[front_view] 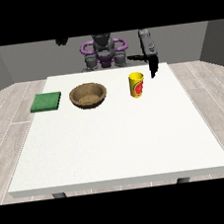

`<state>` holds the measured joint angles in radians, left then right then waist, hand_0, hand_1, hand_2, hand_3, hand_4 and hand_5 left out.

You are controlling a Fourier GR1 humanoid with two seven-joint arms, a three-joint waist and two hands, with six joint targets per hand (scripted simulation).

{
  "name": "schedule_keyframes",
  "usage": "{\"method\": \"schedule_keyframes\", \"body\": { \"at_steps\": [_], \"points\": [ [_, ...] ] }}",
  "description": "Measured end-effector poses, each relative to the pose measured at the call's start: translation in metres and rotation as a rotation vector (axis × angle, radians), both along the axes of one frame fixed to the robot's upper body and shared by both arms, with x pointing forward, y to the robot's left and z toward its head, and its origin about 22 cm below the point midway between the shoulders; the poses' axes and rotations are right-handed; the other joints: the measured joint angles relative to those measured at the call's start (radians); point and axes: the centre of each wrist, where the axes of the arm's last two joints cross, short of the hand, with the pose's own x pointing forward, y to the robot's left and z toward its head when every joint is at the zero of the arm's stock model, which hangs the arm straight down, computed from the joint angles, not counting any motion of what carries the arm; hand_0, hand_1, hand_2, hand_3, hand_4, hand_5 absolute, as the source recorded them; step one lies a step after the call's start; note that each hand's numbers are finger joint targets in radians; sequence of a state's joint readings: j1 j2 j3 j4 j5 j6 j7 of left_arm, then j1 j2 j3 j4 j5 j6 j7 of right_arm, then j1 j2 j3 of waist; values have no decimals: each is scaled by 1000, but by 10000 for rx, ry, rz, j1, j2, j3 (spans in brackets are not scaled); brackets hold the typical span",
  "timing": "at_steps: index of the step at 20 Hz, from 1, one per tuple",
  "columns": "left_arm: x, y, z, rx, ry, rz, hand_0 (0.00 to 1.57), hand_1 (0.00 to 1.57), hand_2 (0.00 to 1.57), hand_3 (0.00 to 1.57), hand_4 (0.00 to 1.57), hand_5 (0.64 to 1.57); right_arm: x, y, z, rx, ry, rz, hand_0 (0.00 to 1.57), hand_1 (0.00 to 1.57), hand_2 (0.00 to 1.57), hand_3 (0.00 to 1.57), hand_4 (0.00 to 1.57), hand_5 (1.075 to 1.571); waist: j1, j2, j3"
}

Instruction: Pick the cup and pour the ball into the bowl, then pick the bowl and place it on the pad

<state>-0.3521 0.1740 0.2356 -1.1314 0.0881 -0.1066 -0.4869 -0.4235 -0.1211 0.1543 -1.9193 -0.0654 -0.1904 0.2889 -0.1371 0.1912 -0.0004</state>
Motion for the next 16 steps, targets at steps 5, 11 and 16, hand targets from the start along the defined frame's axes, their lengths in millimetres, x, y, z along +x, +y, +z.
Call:
{"method": "schedule_keyframes", "body": {
  "at_steps": [5, 11, 16],
  "points": [
    [3, -3, -25, -138, 274, 18, 0, 0, 0, 0, 0, 1432, -1, -23, -9, 15, 126, -118, 0, 0, 0, 0, 0, 1567, -72, -86, 1],
    [7, 11, -44, -328, 145, 462, 0, 0, 0, 0, 0, 1426, -8, -48, 9, 31, -235, 105, 0, 0, 0, 0, 0, 1568, -501, 240, -1],
    [7, 12, -60, -369, 225, 846, 0, 0, 0, 0, 0, 1430, -23, -59, 15, -48, -421, 298, 0, 0, 0, 0, 0, 1567, -886, 345, -2]
  ]
}}
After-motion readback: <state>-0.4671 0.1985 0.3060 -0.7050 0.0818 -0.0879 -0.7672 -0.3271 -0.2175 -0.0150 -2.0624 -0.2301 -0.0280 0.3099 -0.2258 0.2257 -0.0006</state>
